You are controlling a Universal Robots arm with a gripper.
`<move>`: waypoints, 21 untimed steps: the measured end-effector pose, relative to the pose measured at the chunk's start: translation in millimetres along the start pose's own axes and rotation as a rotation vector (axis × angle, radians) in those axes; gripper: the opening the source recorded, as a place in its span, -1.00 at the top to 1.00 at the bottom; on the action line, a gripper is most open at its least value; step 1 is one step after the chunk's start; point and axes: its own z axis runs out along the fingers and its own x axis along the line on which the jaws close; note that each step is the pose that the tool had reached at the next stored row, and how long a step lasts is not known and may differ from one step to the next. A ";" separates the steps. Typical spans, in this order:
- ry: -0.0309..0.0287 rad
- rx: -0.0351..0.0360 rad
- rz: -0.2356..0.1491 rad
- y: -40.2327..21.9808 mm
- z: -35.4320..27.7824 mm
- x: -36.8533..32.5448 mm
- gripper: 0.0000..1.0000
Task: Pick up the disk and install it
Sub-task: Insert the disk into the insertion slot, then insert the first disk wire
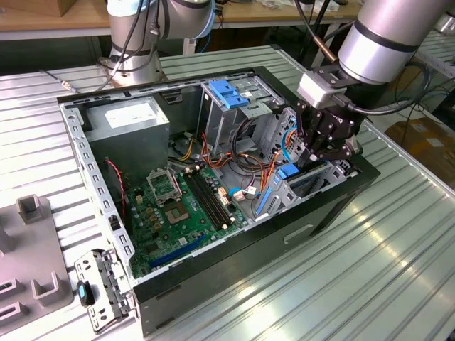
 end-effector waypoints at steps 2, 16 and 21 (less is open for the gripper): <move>-0.0004 0.0000 0.000 0.0 0.7 0.0 0.79; -0.0014 0.0000 0.000 -0.1 -4.2 0.0 0.79; -0.0016 -0.0001 0.000 -0.1 -5.4 0.0 0.79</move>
